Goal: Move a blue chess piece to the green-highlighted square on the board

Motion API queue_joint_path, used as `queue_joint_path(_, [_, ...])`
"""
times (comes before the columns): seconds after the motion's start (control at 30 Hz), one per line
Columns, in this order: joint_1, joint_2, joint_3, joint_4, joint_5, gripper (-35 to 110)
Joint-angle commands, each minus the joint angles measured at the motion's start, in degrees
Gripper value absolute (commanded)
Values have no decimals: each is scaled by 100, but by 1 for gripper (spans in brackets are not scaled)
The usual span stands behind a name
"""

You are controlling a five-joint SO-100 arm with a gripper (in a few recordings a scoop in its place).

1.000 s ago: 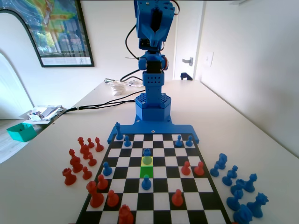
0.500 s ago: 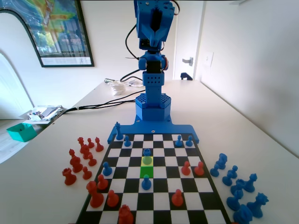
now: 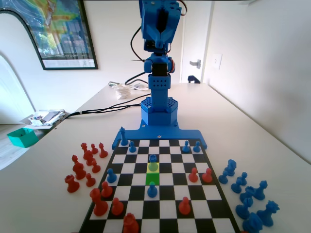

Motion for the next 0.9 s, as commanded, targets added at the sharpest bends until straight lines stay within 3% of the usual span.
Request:
queue_joint_path(0.0, [-35,-62,-176,-149,-738,1])
queue_joint_path(0.3, [-44,-1547,-1617,62,-1521,1])
queue_joint_path(0.57, [712,-2654,-1099,-580,-3313,1])
queue_joint_path(0.87, [1134,-4623,-1002,-1020,-4122,1])
